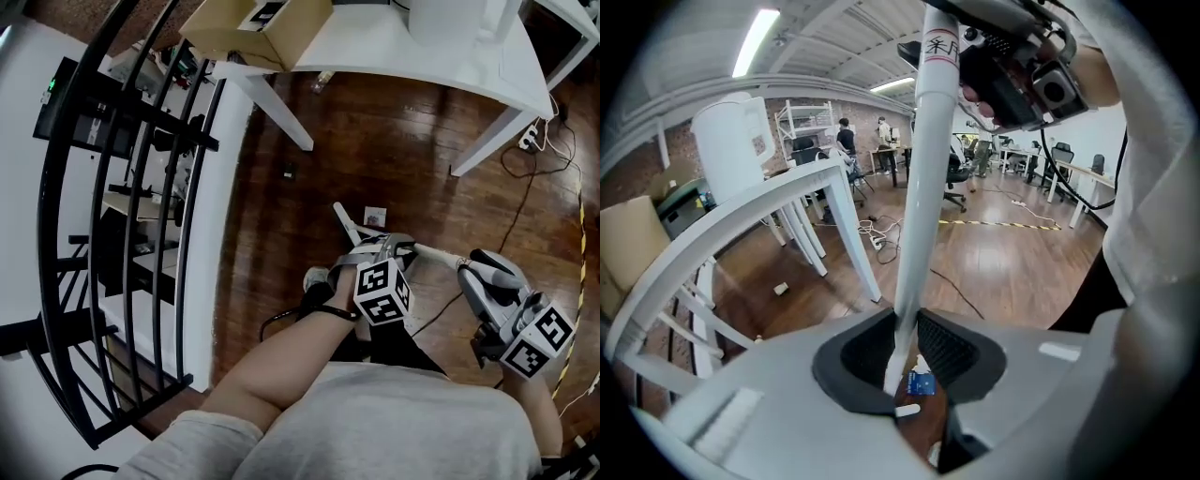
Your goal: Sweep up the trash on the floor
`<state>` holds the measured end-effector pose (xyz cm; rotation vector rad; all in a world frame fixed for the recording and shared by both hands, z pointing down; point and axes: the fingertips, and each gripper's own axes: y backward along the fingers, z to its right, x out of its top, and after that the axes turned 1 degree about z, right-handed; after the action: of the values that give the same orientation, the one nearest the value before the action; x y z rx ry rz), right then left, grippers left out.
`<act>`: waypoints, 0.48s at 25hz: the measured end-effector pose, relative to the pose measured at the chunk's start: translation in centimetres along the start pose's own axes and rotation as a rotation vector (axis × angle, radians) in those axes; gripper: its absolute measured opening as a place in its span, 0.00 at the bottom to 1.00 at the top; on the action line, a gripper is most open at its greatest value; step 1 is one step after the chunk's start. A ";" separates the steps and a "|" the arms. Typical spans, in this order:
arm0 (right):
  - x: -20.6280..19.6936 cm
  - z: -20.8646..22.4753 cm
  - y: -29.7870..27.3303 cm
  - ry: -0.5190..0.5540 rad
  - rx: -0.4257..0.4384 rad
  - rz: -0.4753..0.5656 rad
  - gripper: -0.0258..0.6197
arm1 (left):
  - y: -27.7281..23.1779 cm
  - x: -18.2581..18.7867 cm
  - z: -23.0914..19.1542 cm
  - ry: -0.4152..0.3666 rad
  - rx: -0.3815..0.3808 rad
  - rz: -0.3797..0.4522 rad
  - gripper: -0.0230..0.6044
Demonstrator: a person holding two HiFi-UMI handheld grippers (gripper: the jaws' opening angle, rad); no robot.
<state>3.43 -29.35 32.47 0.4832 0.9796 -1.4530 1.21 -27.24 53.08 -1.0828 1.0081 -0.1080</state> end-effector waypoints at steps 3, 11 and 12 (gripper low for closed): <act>0.2 -1.8 -4.0 -0.001 0.033 0.002 0.27 | 2.2 -3.0 -3.0 0.000 0.026 -0.014 0.15; 0.8 -5.9 -18.8 -0.017 0.039 0.012 0.27 | 7.7 -13.3 -13.5 -0.052 0.019 -0.062 0.15; 0.7 -6.2 -20.7 -0.018 0.040 0.015 0.27 | 8.1 -14.7 -14.8 -0.057 0.020 -0.071 0.15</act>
<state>-18.01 -27.27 34.29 0.5043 0.9329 -1.4635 -21.08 -25.48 54.69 -1.0982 0.9157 -0.1438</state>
